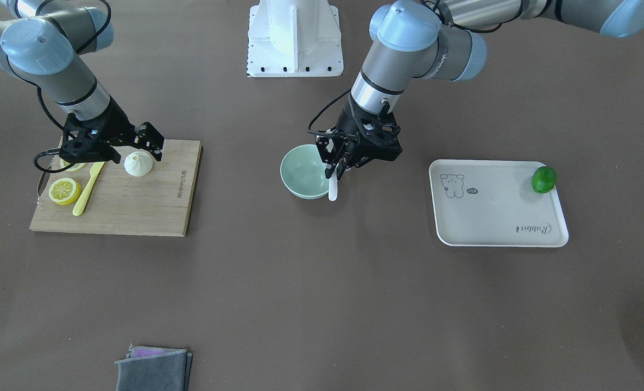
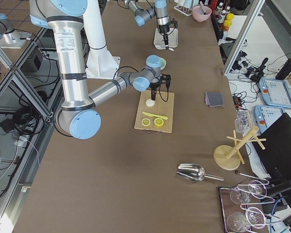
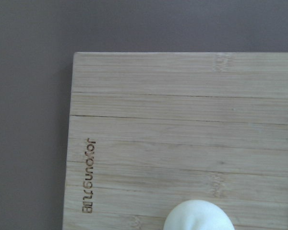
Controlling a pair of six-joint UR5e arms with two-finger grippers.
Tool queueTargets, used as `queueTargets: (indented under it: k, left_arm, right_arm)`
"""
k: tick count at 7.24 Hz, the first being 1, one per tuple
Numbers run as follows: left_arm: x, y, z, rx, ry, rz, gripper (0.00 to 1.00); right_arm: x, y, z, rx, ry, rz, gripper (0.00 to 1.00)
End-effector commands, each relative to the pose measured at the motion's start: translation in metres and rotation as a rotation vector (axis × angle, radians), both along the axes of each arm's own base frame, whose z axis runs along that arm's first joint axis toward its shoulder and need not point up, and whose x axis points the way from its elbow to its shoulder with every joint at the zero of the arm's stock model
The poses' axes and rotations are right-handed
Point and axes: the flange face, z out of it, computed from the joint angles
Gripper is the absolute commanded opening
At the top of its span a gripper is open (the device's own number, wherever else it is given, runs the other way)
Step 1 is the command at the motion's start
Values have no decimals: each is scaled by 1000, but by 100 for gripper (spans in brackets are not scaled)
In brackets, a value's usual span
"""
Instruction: Put spoon and bun in bowl
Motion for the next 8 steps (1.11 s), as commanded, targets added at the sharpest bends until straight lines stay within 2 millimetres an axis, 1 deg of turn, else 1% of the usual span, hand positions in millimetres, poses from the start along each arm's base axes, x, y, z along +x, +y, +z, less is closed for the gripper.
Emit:
queueTargets:
  k: [1,2,3,4,5,6,8]
  left_arm:
    - [16,3,-4,-1,8,0,0]
    - [22,8,-5,2,11,10,0]
    - [23,10,-8,7,19,14,0]
    - [24,9,-4,5,14,14,0]
    - [26,8,-2,3,11,14,0]
    - [26,8,-3,6,13,12,0]
    - [24,8,-7,24,35,0,0]
  right_arm:
    - [-3,6,16,-8,35,-1,96]
    - [-2,8,27,-20,52,-4,94]
    - [-3,8,32,-29,60,-4,80]
    - [-5,8,32,-31,61,-6,39]
    - [-9,8,32,-32,62,-11,8]
    - [-12,8,24,-21,52,-13,0]
    - [-14,6,8,-33,25,11,0]
